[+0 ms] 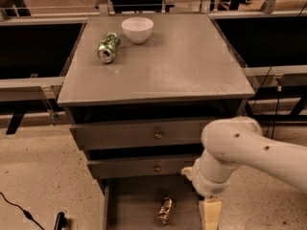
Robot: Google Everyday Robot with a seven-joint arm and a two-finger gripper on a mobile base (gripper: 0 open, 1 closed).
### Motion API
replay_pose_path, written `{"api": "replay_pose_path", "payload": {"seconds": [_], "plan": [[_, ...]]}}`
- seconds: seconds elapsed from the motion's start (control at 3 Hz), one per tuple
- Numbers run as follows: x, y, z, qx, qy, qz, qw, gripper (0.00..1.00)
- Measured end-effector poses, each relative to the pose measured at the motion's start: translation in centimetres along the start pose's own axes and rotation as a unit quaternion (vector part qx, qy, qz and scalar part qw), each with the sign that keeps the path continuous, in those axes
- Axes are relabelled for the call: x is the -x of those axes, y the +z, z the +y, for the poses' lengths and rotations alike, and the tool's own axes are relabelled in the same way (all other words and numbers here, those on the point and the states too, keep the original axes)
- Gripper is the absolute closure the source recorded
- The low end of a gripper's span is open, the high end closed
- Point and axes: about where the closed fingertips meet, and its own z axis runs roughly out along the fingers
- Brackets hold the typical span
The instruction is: Pick orange can from bottom drawer and place on counter
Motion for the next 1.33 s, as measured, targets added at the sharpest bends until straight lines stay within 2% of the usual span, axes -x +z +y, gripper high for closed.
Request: {"api": "replay_pose_path", "payload": {"seconds": [0.33, 0.67, 1.0, 1.33], "plan": [[0.4, 2.6, 0.7, 0.009, -0.172, 0.057, 0.9835, 0.00], [0.4, 2.4, 0.7, 0.009, -0.170, 0.056, 0.9838, 0.00], [-0.5, 4.0, 0.0, -0.001, -0.188, 0.052, 0.9808, 0.00], [-0.5, 6.8, -3.3, -0.036, -0.285, 0.064, 0.9558, 0.00]]}}
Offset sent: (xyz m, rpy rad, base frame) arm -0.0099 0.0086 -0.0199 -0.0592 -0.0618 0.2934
